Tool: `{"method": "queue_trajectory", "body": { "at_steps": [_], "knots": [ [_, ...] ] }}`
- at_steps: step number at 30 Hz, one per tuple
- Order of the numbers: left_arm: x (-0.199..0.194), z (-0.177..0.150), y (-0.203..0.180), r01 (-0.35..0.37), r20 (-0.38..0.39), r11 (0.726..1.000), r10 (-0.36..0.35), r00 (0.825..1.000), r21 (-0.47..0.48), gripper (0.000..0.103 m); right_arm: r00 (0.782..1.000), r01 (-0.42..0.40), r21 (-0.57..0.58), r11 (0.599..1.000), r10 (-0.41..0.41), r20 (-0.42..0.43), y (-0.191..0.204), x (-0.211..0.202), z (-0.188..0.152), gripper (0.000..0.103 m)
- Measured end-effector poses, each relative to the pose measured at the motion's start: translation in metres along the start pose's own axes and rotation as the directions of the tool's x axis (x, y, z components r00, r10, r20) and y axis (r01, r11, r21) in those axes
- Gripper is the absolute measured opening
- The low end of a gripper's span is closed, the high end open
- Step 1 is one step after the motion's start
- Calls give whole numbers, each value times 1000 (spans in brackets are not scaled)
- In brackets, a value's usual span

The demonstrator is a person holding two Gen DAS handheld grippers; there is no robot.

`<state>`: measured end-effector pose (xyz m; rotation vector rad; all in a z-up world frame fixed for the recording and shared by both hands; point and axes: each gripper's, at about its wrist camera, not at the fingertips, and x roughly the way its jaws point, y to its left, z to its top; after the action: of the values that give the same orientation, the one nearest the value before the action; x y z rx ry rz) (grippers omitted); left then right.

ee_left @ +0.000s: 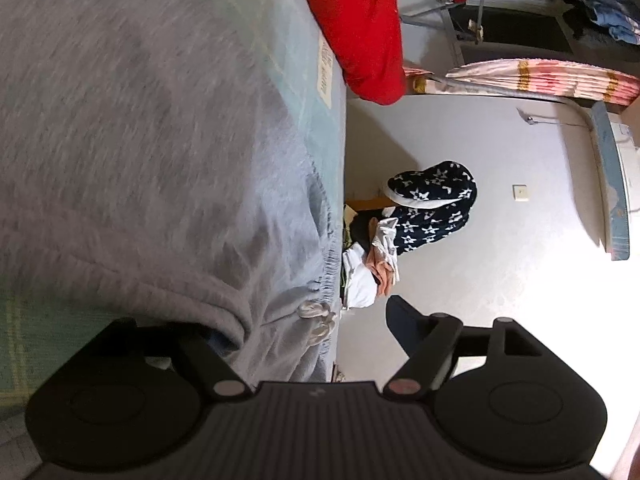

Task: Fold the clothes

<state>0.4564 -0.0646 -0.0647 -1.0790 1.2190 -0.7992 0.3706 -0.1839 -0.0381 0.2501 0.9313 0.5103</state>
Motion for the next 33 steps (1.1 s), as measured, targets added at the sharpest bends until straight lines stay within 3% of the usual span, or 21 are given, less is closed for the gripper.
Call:
{"method": "queue_trajectory", "body": {
  "at_steps": [4,11,15,20,21,22,23,24,28,31,33],
  "knots": [
    [-5,-5,0,-33,-25,999,34,999,39,77,998,-58,26,998,58,15,-1,23,11,50],
    [-43,-18,5,-12,-20,997,14,1000,77,77,1000,-11,-5,1000,11,-20,-1,-23,-10,50],
    [-60,-29,9,-38,20,995,36,999,96,77,999,28,-3,1000,-29,-22,-5,-53,-22,50],
    [-59,-22,39,-110,113,994,112,987,-26,76,999,40,-5,999,-40,13,-9,-53,-5,50],
    [-59,-20,45,-113,145,993,118,982,-46,65,999,35,-6,999,-35,26,-3,-57,-11,50],
    [-62,-20,47,-115,190,992,121,974,-47,41,999,29,-4,1000,-29,38,0,-57,-11,50],
    [-66,-22,47,-128,235,991,134,963,-42,27,999,25,-1,1000,-25,45,4,-66,-16,50],
    [-70,-23,45,-153,269,987,158,950,-37,4,998,29,0,1000,-29,49,8,-78,-17,50],
    [-91,-28,45,-275,330,961,267,905,-22,2,997,62,-6,998,-62,35,3,-75,-18,50],
    [-105,-29,60,-354,310,933,354,882,-56,4,993,119,-28,993,-118,17,-4,-67,-17,50],
    [-112,-31,64,-372,301,926,372,878,-58,4,991,129,-36,991,-128,27,-6,-68,-15,50]
  ]
}}
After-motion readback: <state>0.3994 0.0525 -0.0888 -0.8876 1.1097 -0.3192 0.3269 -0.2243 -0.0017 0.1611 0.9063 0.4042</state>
